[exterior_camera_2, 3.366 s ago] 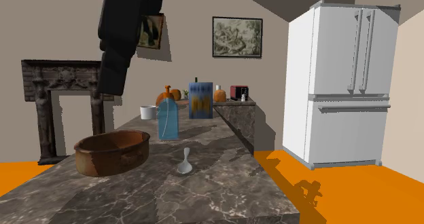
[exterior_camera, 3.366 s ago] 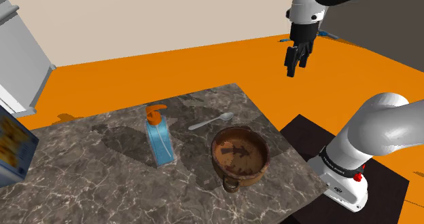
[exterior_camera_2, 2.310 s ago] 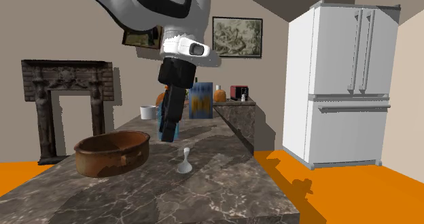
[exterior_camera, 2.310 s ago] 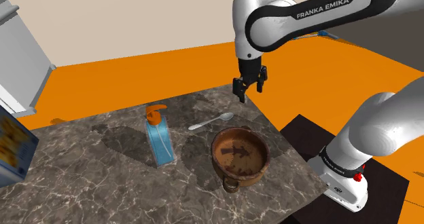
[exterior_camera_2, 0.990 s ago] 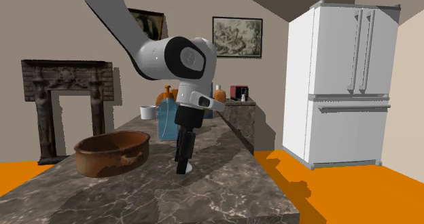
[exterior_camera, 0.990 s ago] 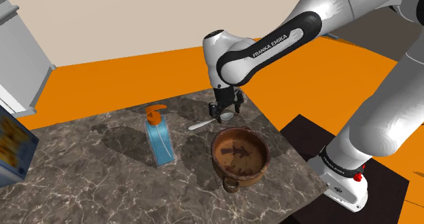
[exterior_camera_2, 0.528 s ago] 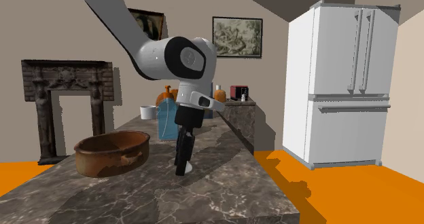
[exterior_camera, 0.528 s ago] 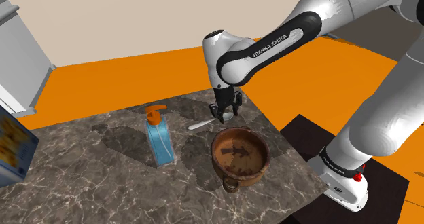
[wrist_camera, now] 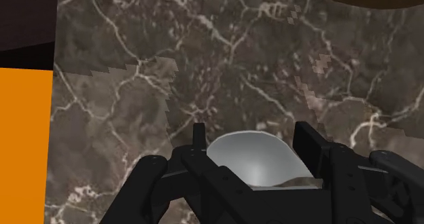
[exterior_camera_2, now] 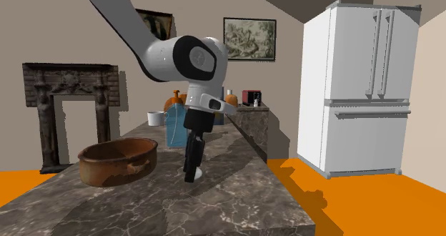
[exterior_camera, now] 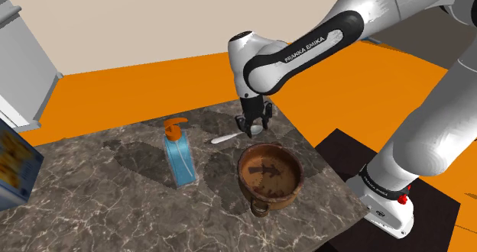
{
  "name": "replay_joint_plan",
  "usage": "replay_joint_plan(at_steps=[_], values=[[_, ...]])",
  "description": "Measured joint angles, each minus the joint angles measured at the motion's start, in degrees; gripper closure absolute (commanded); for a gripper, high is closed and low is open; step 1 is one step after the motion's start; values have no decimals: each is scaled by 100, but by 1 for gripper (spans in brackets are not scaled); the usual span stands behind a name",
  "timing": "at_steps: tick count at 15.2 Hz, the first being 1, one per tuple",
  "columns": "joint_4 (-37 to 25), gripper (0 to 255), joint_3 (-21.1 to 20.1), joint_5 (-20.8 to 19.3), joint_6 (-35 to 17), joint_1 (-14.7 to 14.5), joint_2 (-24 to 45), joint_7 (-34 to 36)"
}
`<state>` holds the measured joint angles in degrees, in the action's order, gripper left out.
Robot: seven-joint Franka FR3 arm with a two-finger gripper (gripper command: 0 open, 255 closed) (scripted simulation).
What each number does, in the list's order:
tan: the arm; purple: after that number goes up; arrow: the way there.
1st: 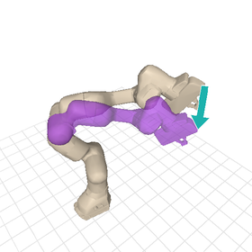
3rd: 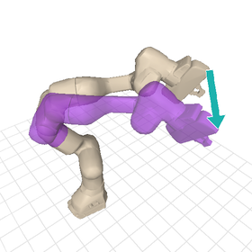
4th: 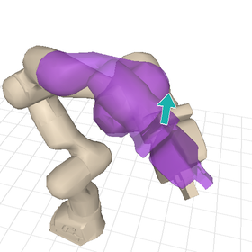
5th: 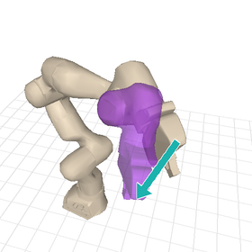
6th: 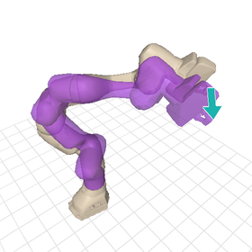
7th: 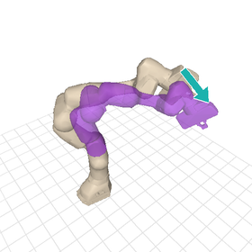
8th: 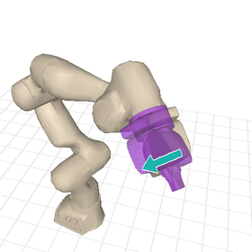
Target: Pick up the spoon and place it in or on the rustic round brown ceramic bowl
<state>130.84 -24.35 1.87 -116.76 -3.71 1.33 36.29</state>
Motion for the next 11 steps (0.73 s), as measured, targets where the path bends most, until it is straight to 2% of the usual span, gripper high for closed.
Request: replay_joint_plan(at_steps=[11], values=[[-365, 255, 27, 185, 832, 18, -505, -136]])
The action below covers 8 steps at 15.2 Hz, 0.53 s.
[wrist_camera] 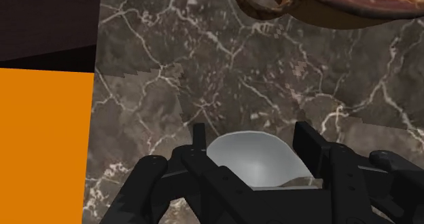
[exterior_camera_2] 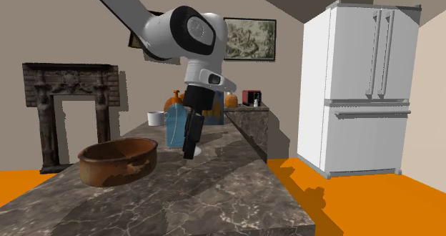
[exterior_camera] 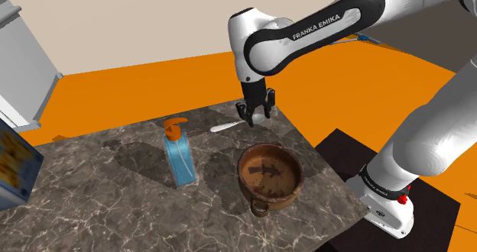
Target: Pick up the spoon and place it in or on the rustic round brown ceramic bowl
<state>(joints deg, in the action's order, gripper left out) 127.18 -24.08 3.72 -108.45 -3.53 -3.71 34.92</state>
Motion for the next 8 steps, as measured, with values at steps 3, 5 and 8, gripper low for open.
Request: replay_joint_plan(at_steps=[3, 5, 8], values=[[-150, 255, 17, 24, 236, 9, -93, -29], [-248, 255, 22, 42, 387, 9, -149, -37], [-396, 255, 44, 62, 622, 20, -241, -69]])
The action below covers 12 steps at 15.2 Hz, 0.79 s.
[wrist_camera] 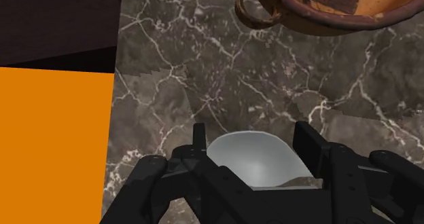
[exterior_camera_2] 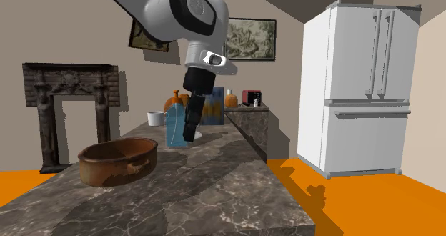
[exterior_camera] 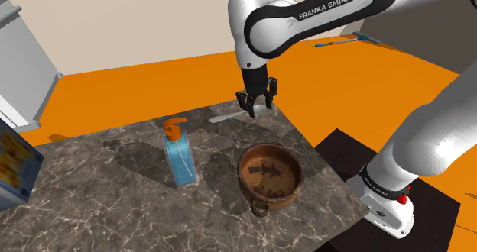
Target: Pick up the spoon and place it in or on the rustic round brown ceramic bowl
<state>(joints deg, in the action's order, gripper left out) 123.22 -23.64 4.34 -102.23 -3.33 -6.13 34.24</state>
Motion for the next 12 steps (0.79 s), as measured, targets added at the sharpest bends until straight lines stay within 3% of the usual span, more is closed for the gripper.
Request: replay_joint_plan(at_steps=[8, 12], values=[[-432, 255, 29, 51, 607, 3, -188, -17], [1, 255, -39, 322, 703, -134, -759, 58]])
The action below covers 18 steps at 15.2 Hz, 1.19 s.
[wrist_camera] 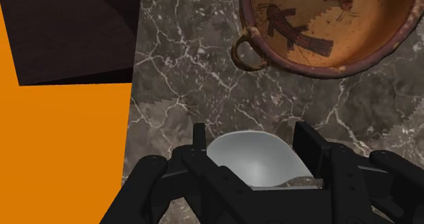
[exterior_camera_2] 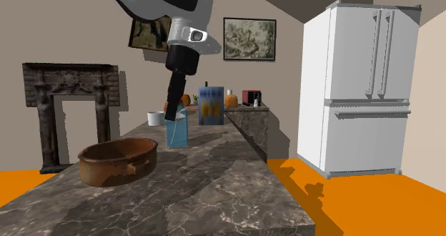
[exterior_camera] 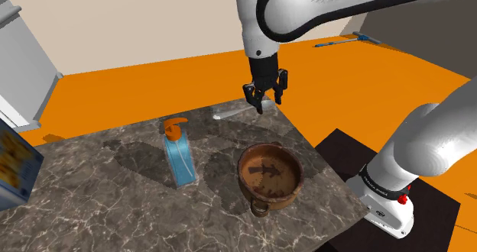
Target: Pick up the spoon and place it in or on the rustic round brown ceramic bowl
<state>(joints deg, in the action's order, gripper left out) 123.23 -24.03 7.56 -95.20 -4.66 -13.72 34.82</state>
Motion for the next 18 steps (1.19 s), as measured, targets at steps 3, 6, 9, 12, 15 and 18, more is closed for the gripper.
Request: replay_joint_plan(at_steps=[3, 6, 9, 12, 15, 18], values=[[456, 255, -87, 290, 54, -184, -551, 116], [799, 255, -201, 579, 142, -394, -1035, 287], [1092, 255, -311, 884, 304, -634, -1541, 488], [1396, 255, -394, 1152, 418, -860, -2000, 647], [1595, 255, -480, 1241, 236, -909, -2025, 684], [1780, 255, -551, 1286, 3, -921, -1979, 677]])
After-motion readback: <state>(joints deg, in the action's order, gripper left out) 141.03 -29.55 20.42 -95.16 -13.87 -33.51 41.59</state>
